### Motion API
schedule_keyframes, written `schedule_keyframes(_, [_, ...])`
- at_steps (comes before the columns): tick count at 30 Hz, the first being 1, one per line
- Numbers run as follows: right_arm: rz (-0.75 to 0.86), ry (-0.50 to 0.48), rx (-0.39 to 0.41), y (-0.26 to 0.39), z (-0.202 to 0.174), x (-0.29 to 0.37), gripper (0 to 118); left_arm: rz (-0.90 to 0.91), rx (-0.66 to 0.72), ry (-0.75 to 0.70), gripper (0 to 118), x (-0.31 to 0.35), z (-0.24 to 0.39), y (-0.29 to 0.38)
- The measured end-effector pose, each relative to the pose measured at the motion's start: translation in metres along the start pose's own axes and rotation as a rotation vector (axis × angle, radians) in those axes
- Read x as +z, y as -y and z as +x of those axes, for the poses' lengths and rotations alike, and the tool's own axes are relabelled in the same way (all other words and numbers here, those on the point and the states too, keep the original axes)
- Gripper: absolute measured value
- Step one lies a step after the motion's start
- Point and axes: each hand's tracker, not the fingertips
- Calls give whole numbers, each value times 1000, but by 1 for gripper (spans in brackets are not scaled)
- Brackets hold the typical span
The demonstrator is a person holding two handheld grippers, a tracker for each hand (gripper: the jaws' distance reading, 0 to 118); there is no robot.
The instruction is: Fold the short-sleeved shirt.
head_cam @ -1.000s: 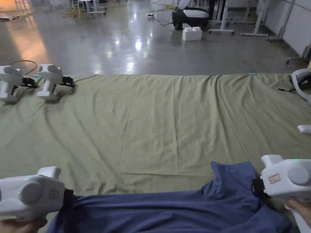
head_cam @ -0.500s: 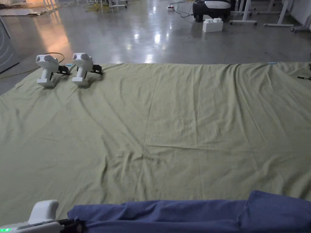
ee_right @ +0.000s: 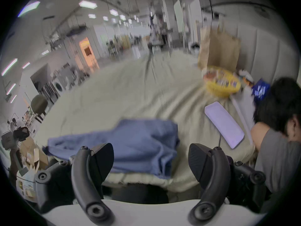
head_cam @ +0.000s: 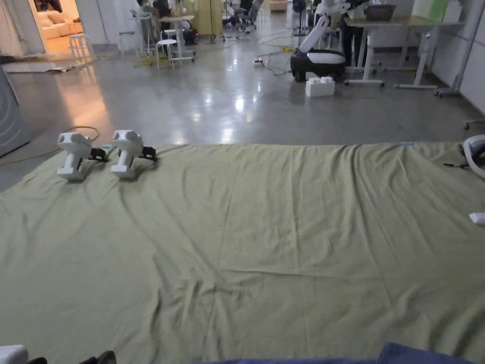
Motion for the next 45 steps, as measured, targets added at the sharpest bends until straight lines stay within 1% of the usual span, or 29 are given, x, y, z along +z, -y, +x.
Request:
schedule_keyframes(2, [149,-25,17,-14,-22,35,100,151,-90,-10,110,38,26,-23])
schedule_keyframes(4, [261,-38,51,-24,-42,62,100,270,-159,-49,110,65,52,-36])
schedule_keyframes(6, [357,-23,86,-30,-64,83,100,337,-167,-93,110,81,74,-43])
schedule_keyframes(8, [422,-15,139,-40,-91,96,99,394,-155,-46,108,97,92,-45])
schedule_keyframes(9, [441,-4,158,-42,-100,101,95,395,-157,-28,103,101,97,-46])
schedule_keyframes(10, [461,-2,185,-43,-107,105,82,401,-167,-17,93,105,104,-46])
schedule_keyframes(11, [479,-6,217,-44,-114,109,56,395,-179,-17,78,108,111,-48])
schedule_keyframes(12, [498,4,244,-42,-122,112,13,386,-196,-13,53,110,115,-48])
schedule_keyframes(13, [517,42,272,-41,-130,112,8,357,-227,-15,17,110,120,-49])
schedule_keyframes(14, [526,72,306,-40,-138,112,7,338,-242,-10,2,105,123,-50])
schedule_keyframes(15, [519,37,329,-38,-131,109,7,347,-243,-11,2,104,125,-47])
schedule_keyframes(16, [500,3,329,-38,-134,108,7,377,-237,-34,2,107,125,-40])
schedule_keyframes(18, [497,2,335,-36,-141,107,2,327,-195,36,1,103,124,-42])
schedule_keyframes(20, [511,1,350,-32,-146,108,2,356,-166,52,1,106,121,-36])
schedule_keyframes(24, [536,16,374,-27,-148,105,2,353,-187,59,1,106,118,-40])
schedule_keyframes(27, [524,4,367,-29,-146,102,2,334,-178,25,1,104,116,-43])
schedule_keyframes(28, [521,0,366,-29,-145,100,2,307,-155,-16,1,100,111,-43])
schedule_keyframes(30, [494,-5,360,-29,-143,95,2,250,-101,-30,1,88,94,-41])
schedule_keyframes(31, [474,-12,354,-27,-142,92,2,210,-49,-33,2,80,81,-39])
schedule_keyframes(32, [456,-17,351,-25,-139,90,2,169,18,-3,9,70,64,-35])
schedule_keyframes(33, [433,-22,348,-23,-137,87,2,140,80,32,58,61,47,-30])
schedule_keyframes(34, [411,-25,342,-21,-134,84,2,99,165,73,104,50,29,-24])
schedule_keyframes(35, [385,-28,334,-20,-140,82,2,8,250,103,118,29,6,-15])
schedule_keyframes(37, [346,-30,316,-16,-136,76,2,-87,406,137,118,-4,-30,8])
schedule_keyframes(38, [315,-39,299,-15,-135,73,2,-125,459,135,118,-21,-46,24])
schedule_keyframes(40, [281,-49,270,-12,-135,68,2,-160,583,211,118,-51,-75,52])
schedule_keyframes(42, [247,-45,256,-10,-133,64,2,-190,643,187,118,-76,-90,77])
schedule_keyframes(44, [222,-38,253,-8,-132,62,2,-235,747,231,118,-98,-99,99])
schedule_keyframes(45, [212,-34,250,-7,-132,61,2,-243,776,249,118,-106,-100,106])
